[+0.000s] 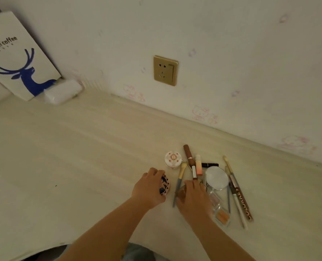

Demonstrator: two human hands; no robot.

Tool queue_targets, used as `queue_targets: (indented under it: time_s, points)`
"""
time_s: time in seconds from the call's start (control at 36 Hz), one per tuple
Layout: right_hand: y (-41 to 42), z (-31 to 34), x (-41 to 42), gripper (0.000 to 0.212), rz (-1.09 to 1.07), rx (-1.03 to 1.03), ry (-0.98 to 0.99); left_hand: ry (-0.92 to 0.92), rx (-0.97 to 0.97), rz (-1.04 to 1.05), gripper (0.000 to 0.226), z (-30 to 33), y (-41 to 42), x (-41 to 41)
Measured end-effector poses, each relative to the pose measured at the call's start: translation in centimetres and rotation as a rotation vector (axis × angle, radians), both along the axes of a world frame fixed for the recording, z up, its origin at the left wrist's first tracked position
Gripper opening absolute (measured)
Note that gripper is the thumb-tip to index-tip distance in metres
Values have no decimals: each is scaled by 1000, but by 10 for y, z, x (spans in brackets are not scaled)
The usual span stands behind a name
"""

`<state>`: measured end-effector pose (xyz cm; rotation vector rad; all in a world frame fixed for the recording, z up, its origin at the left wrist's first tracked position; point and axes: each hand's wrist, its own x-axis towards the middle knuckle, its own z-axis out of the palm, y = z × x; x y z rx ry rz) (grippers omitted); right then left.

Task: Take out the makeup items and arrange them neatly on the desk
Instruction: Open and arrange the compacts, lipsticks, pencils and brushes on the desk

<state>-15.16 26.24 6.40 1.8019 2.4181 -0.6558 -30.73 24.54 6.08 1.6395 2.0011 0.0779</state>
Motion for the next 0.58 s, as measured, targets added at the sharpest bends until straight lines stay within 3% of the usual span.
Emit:
queue_targets:
  time_s: [0.36,0.58]
  points:
    - [10,-10,-46,44,-461,61,-81,60,48,-499,74,-15,41,-62]
    - [1,-21,-60,50,-663,127,-78,-25,80,-590,75,-19,43,-77]
